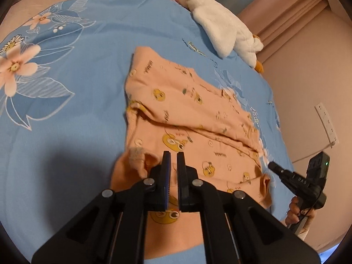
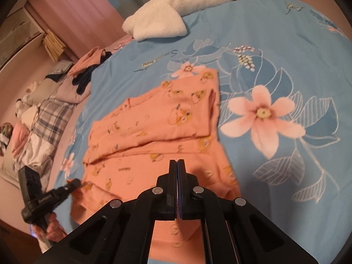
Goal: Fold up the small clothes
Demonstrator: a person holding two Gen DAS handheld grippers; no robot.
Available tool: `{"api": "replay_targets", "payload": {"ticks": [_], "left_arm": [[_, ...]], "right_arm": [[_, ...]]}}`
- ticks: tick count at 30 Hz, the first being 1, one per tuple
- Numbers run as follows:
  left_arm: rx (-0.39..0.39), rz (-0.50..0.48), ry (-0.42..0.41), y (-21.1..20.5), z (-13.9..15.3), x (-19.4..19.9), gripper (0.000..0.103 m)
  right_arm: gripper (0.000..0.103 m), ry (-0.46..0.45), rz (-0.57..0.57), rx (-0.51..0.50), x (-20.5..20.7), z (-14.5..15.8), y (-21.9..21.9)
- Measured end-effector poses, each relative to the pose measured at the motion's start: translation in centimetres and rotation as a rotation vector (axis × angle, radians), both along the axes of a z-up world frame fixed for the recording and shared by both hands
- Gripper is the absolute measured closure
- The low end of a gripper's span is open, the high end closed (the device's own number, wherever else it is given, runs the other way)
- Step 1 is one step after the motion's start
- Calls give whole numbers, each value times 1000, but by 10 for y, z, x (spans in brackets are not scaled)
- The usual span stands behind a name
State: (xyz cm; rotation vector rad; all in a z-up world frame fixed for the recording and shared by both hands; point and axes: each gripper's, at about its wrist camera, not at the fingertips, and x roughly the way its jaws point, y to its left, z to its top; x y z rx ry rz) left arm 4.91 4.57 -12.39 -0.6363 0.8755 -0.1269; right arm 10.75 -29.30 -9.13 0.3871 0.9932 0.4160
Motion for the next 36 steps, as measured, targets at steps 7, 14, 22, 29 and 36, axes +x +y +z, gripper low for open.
{"api": "replay_targets", "payload": {"ticks": [7, 14, 22, 29, 36], "left_arm": [[18, 2, 12, 11, 9, -21, 86], [87, -5, 30, 2, 10, -50, 59], [95, 16, 44, 5, 9, -58, 59], [84, 31, 5, 9, 19, -54, 59], [81, 34, 12, 13, 20, -43, 52]], "right_arm": [[94, 11, 29, -86, -29, 4, -13], [60, 44, 94, -77, -53, -9, -1], [96, 76, 145, -41, -28, -21, 25], [97, 84, 53, 85, 18, -5, 24], [97, 175, -33, 87, 45, -21, 23]]}}
